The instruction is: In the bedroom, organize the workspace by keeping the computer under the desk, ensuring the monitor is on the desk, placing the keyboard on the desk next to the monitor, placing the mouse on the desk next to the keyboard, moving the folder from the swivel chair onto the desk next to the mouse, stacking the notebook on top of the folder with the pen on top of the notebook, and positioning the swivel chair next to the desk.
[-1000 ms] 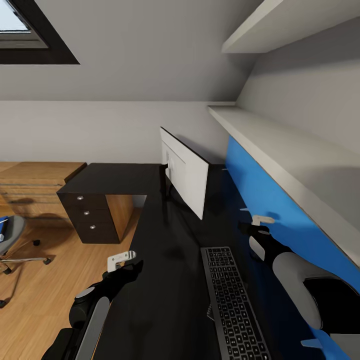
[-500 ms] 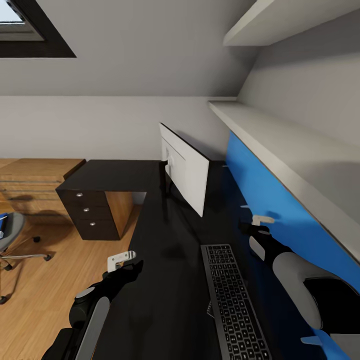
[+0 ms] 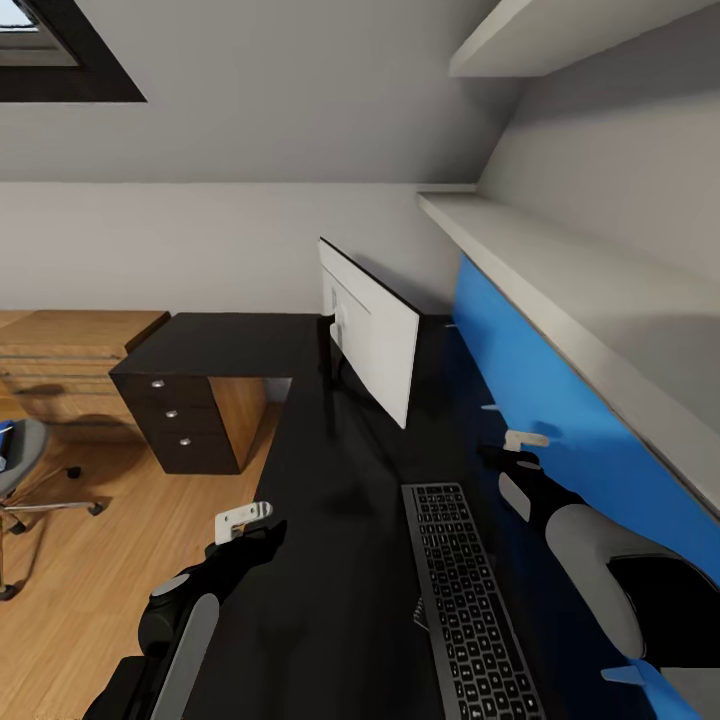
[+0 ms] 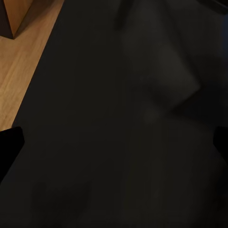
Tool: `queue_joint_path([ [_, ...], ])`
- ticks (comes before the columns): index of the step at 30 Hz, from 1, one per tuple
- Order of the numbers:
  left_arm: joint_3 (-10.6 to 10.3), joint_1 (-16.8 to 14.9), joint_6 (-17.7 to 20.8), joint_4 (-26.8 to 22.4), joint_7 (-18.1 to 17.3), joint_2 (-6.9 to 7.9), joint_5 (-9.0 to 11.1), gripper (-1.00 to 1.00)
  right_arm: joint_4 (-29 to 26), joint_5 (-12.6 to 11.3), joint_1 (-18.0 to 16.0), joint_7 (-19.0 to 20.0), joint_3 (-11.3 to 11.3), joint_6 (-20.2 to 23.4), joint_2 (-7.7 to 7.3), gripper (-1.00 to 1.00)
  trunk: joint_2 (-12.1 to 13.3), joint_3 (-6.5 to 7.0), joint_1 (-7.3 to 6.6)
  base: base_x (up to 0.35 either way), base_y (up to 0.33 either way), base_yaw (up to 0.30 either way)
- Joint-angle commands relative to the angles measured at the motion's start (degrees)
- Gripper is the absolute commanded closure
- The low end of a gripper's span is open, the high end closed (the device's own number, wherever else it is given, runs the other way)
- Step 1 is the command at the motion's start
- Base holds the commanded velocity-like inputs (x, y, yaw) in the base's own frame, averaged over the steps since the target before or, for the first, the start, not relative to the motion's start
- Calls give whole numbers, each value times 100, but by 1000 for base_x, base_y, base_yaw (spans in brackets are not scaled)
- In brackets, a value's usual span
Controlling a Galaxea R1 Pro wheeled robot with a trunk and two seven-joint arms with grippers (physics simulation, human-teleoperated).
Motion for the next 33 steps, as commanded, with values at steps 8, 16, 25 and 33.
queue_joint_path([
  [8,-6,-3,18,-4,52,-1,65,-100,-3,-56,-7,-24,46,-33,-11,-100,0,-74,5,0,0,0],
  [16,-13,-5,3,-6,57,-11,76,-100,-5,-56,-7,-24,46,-83,-20,-100,0,-92,5,0,0,0],
  [25,-14,-4,0,-14,60,-18,86,-100,-12,-64,-7,-24,44,-108,-22,-100,0,-93,5,0,0,0],
  [33,-22,-3,0,-21,60,-25,95,-100,-5,-65,-7,-24,44,-114,-29,-100,-121,-147,71,0,0,0],
])
